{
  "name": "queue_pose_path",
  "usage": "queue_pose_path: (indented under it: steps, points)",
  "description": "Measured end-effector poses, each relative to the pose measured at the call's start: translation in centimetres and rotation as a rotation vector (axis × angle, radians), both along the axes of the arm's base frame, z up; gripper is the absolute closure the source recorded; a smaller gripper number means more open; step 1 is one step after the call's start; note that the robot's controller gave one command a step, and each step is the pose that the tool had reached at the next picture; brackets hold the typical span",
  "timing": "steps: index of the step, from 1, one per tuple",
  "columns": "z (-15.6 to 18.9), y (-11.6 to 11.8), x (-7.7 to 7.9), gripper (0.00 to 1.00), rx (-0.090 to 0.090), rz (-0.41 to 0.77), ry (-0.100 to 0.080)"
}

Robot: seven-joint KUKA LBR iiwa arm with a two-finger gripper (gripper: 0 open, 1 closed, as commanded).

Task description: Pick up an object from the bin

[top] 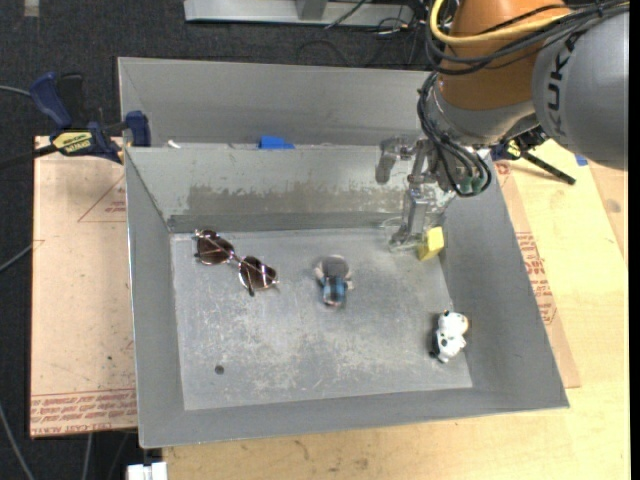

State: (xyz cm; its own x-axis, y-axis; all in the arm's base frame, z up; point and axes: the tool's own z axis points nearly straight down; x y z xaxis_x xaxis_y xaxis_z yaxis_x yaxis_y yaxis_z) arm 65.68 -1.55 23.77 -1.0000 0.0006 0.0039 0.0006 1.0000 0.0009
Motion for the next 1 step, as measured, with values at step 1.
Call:
queue_pose_path:
  steps: [1]
  points:
    - [0.51,0.0,0.06,0.0,0.0,0.0,-0.006]
